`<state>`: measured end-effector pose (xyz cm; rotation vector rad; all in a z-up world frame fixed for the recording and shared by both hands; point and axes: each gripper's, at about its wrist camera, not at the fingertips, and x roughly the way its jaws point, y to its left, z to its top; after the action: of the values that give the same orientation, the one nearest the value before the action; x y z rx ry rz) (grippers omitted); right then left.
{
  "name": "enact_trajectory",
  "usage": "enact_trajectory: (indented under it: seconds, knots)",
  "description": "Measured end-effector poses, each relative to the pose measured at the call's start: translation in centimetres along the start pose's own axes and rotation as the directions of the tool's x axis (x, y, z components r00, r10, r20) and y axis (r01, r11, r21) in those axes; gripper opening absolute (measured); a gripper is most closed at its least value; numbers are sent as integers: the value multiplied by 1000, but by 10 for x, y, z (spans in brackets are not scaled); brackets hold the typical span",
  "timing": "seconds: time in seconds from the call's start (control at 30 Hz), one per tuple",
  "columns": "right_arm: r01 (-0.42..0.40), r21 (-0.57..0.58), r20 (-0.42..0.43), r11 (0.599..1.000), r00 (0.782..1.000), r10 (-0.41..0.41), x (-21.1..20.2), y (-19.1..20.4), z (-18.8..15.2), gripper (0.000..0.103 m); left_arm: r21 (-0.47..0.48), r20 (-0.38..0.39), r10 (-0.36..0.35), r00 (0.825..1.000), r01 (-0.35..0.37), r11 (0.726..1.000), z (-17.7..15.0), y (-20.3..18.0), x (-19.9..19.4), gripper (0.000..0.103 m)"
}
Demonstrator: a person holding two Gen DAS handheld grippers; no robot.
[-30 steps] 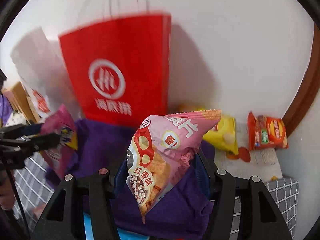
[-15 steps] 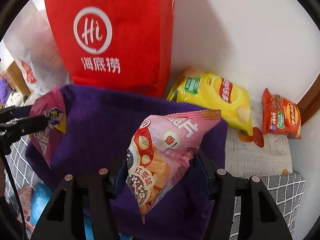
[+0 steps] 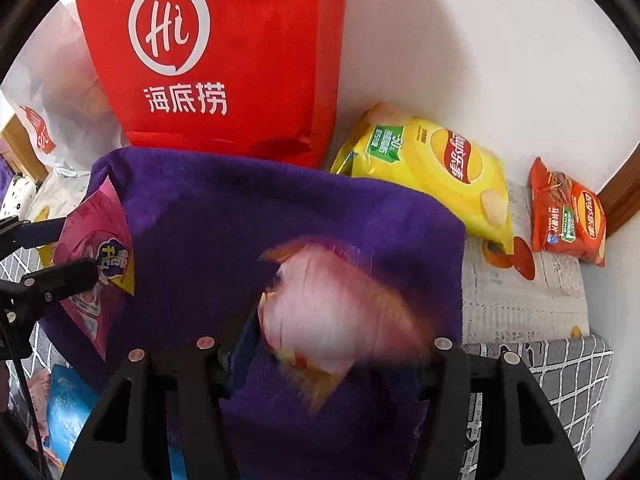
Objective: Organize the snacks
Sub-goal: 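Open the right tool over the purple towel while the left releases its bag there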
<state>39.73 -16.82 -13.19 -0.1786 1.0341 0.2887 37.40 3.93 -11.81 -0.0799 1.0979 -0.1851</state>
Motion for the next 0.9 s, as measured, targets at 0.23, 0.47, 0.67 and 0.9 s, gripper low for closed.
enact_trajectory:
  seconds: [0.23, 0.47, 0.67, 0.9]
  knots:
    - [16, -10, 11, 1000, 1000, -16, 1, 1, 0, 60, -19, -23, 4, 1000, -4, 1000, 2, 4, 7, 75]
    - [-4, -39, 75, 999, 997, 7, -20, 10, 2, 76, -14, -49, 0, 999, -1, 1000, 1, 3, 9, 75]
    - [-30, -27, 145, 999, 989, 33, -44, 13, 3, 81, -29, -36, -25, 999, 24, 999, 2, 1, 2, 87]
    - [-15, 16, 176, 1000, 984, 12, -69, 15, 5, 81, 8, 35, 52, 998, -52, 999, 4, -9, -21, 92]
